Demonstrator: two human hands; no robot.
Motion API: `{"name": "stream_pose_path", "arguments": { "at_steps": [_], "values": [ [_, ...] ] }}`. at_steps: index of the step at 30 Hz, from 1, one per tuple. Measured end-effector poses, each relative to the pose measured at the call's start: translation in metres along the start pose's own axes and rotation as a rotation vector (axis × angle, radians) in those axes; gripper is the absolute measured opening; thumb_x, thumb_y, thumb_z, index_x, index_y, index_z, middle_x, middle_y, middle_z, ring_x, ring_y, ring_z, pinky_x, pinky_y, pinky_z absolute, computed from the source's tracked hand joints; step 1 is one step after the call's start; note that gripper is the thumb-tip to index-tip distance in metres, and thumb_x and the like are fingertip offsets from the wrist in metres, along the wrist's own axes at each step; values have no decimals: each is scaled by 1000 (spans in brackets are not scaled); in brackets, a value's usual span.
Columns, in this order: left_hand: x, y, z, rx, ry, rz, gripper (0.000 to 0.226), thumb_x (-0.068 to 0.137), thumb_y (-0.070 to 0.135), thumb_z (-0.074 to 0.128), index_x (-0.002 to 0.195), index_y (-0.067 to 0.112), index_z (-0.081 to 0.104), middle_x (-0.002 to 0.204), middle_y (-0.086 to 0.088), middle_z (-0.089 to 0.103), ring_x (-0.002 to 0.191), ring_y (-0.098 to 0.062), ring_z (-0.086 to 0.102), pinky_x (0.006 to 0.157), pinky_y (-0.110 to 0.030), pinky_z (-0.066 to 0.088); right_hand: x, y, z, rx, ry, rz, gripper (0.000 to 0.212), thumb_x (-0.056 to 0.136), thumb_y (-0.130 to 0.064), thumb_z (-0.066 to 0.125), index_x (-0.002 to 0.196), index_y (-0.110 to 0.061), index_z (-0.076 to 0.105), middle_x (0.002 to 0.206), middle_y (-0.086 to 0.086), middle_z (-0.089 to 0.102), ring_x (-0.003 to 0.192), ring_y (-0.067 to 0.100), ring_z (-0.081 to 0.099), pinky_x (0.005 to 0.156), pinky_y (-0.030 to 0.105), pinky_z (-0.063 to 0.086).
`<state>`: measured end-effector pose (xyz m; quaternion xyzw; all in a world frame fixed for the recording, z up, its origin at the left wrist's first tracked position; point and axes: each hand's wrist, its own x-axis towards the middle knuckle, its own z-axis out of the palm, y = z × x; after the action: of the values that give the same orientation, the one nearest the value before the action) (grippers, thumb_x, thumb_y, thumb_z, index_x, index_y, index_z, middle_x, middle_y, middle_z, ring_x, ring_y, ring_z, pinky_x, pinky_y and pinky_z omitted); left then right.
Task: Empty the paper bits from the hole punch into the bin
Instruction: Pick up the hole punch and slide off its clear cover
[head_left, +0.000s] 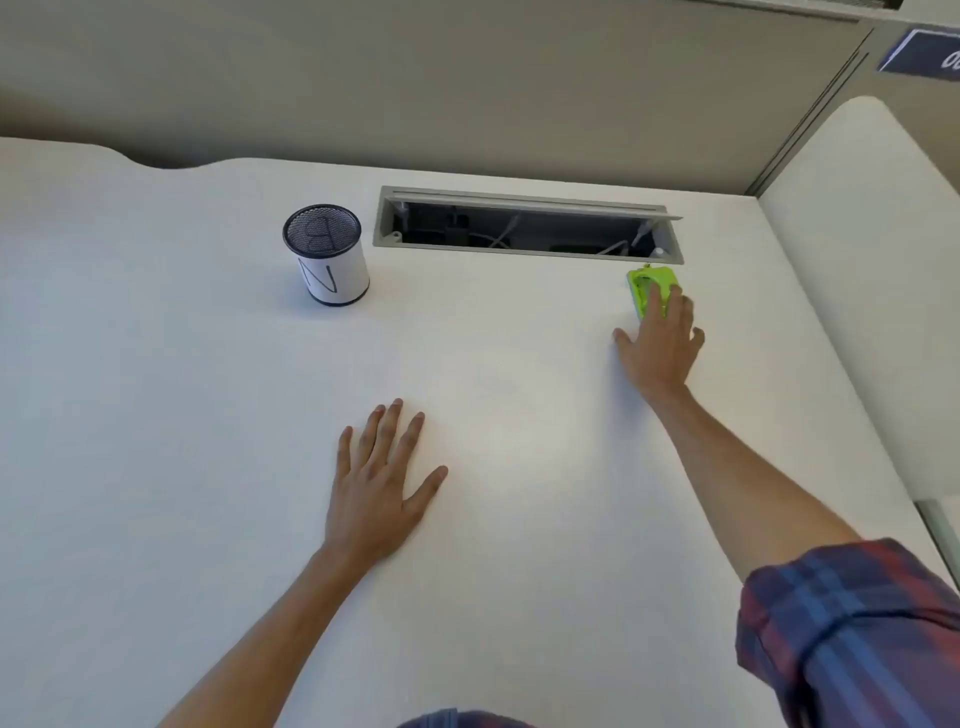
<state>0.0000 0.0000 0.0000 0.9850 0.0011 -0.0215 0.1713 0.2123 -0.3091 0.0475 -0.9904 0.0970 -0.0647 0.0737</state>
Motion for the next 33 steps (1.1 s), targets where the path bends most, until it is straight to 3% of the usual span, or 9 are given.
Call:
{"name": "stream_pose_path", "arguments": {
  "at_steps": [4, 7, 11, 16, 20, 26, 33],
  "values": [
    [1, 0, 1, 36, 25, -5, 72, 96, 66, 24, 157, 29, 21, 168, 2, 12, 155, -19, 8, 124, -46, 5, 23, 1, -3, 51, -54, 81, 86, 91, -36, 65, 156, -15, 12, 164, 15, 12, 149, 40, 14, 110, 62, 28],
    [1, -1, 2, 37, 33, -1, 72, 96, 65, 25, 157, 28, 23, 168, 1, 14, 154, -21, 10, 124, -47, 7, 41, 0, -1, 104, -111, 124, 91, 90, -40, 67, 156, -17, 10, 163, 17, 15, 145, 43, 20, 108, 60, 34],
    [2, -3, 4, 34, 34, 5, 72, 96, 66, 25, 156, 28, 25, 167, 1, 16, 154, -21, 12, 124, -47, 7, 58, 1, -3, 167, -155, 152, 89, 87, -41, 70, 155, -19, 17, 150, 21, 36, 129, 45, 44, 102, 54, 39],
    [3, -3, 4, 34, 36, 5, 71, 96, 66, 26, 156, 28, 25, 167, 0, 17, 154, -21, 13, 123, -47, 7, 55, 2, 1, 161, -104, 131, 65, 91, -33, 64, 147, -20, 35, 134, 23, 48, 111, 47, 55, 93, 48, 43],
    [3, -3, 4, 28, 37, 6, 71, 96, 65, 28, 156, 27, 27, 167, -1, 19, 153, -23, 15, 123, -49, 10, 38, 0, 5, 154, -55, 80, 56, 93, -27, 61, 144, -20, 40, 126, 23, 51, 104, 46, 58, 85, 47, 47],
    [3, -3, 4, 23, 36, 8, 72, 95, 65, 26, 156, 27, 25, 167, 0, 17, 154, -22, 12, 123, -49, 9, -9, -8, 7, 183, -62, 12, 59, 92, -27, 62, 145, -21, 39, 127, 22, 50, 107, 44, 54, 82, 45, 47],
    [3, -2, 2, 25, 34, 12, 73, 95, 66, 23, 157, 27, 23, 168, -1, 15, 154, -21, 9, 124, -48, 6, -71, -28, -4, 272, -74, -4, 65, 79, -21, 69, 139, -20, 43, 112, 22, 59, 96, 42, 59, 75, 39, 44]
  ]
}}
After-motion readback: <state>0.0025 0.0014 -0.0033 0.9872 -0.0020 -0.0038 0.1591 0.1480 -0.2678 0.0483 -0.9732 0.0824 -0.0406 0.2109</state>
